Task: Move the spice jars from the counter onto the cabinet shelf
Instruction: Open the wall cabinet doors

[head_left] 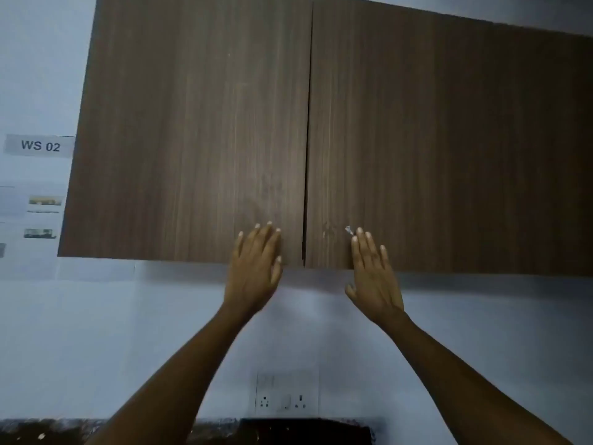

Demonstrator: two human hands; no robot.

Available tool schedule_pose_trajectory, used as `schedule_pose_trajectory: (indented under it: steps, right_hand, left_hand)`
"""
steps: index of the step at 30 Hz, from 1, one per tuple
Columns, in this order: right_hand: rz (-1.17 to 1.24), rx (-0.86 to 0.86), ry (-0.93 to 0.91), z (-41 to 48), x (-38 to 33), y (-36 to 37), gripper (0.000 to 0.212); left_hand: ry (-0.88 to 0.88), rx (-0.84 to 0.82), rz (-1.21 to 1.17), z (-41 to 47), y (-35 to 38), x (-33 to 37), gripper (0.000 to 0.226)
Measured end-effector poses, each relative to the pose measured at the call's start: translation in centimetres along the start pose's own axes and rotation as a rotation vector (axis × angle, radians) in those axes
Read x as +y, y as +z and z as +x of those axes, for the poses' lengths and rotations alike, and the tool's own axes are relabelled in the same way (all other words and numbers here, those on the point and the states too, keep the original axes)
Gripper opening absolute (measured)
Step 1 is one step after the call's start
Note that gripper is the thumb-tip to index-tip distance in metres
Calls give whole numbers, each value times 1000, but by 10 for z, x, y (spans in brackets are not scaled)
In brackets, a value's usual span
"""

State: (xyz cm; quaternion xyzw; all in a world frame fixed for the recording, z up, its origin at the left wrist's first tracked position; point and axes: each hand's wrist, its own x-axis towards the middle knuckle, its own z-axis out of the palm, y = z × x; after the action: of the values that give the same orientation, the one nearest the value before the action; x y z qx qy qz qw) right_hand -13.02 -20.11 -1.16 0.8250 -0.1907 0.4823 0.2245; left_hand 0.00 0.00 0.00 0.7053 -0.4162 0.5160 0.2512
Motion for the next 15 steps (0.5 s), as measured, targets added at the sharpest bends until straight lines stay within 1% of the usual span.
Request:
schedule_pose_trajectory:
  steps: [2,4,8,10,15]
  right_hand:
    - [-39,-19,34,8,-3,11,95]
    - [-72,-11,92,12,-8,21,93]
    - [-113,45,141,24,-10,28,90]
    - [-106,57,157,29,-8,29,88]
    - [-98,-11,188,32,-5,26,88]
  left_hand:
    - [7,-1,-51,5,10,3,53]
    - [58,-10,-88,8,23,10,54]
    - [117,28,-158,12,37,18,56]
    - [111,40,-225,14,40,25,57]
    - [37,35,-429,27,43,44,66]
